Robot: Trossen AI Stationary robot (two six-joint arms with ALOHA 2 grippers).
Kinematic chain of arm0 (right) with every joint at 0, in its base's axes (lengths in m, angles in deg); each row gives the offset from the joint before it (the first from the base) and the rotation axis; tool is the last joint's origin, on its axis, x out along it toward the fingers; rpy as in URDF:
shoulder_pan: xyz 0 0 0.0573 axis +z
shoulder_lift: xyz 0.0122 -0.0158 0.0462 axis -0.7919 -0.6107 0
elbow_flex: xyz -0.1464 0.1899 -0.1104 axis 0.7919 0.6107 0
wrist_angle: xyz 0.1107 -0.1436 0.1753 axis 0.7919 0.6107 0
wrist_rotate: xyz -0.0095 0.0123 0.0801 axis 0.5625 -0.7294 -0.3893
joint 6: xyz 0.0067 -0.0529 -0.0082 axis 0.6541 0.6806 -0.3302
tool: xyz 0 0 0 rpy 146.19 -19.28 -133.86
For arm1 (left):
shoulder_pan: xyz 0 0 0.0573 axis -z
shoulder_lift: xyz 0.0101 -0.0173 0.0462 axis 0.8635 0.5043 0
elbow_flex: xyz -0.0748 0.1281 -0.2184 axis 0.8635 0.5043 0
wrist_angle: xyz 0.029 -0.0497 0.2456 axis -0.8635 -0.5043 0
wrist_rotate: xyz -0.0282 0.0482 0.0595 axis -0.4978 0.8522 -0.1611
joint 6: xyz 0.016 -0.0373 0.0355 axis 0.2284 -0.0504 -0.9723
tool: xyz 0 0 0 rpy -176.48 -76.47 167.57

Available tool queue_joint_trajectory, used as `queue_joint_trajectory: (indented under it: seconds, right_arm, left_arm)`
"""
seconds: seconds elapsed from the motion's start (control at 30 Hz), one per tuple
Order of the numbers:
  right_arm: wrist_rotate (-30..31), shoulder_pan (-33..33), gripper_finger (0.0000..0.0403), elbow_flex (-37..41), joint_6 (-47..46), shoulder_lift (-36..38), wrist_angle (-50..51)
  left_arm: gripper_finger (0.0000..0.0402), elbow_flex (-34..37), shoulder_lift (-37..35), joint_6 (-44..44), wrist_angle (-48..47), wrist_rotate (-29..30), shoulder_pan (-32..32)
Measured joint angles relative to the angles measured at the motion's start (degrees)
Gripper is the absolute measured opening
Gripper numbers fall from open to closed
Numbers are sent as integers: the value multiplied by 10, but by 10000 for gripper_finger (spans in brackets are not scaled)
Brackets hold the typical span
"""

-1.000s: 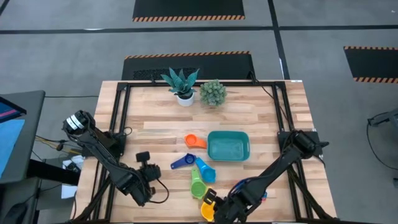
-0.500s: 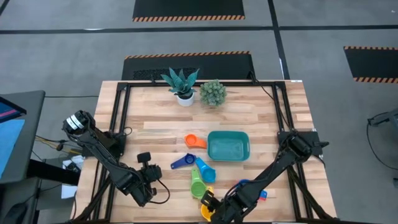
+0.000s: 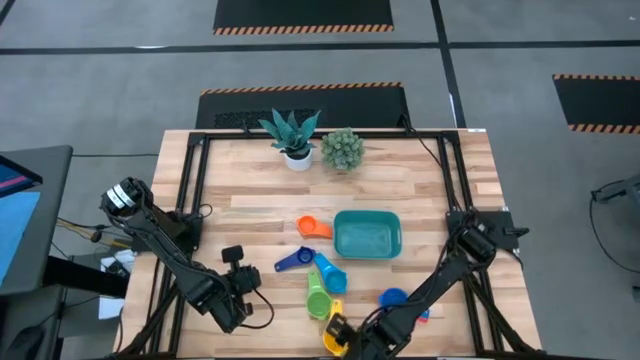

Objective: Nest measuring cups in basket
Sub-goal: Stack the yellow measuring cup on top of the blue measuring cup

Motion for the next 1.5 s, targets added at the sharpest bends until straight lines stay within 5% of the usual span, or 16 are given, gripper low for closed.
queue_joint_trajectory:
  seconds: [0.67, 0.83, 1.1, 1.33, 1.5]
  right_arm:
    - [9, -6, 215, -1, -95, -17, 16]
    - [14, -8, 161, -1, -152, -15, 18]
    - [13, -6, 18, -6, -250, -15, 36]
    - [23, 7, 9, -67, -312, -15, 99]
    - [101, 10, 8, -164, -400, -14, 210]
  left_arm:
    - [0, 0, 0, -17, 26, 2, 0]
    - [0, 0, 0, -20, 26, 3, 0]
    - [0, 0, 0, -31, 35, 3, 0]
    - [0, 0, 0, -29, 35, 3, 0]
    - [0, 0, 0, -27, 36, 3, 0]
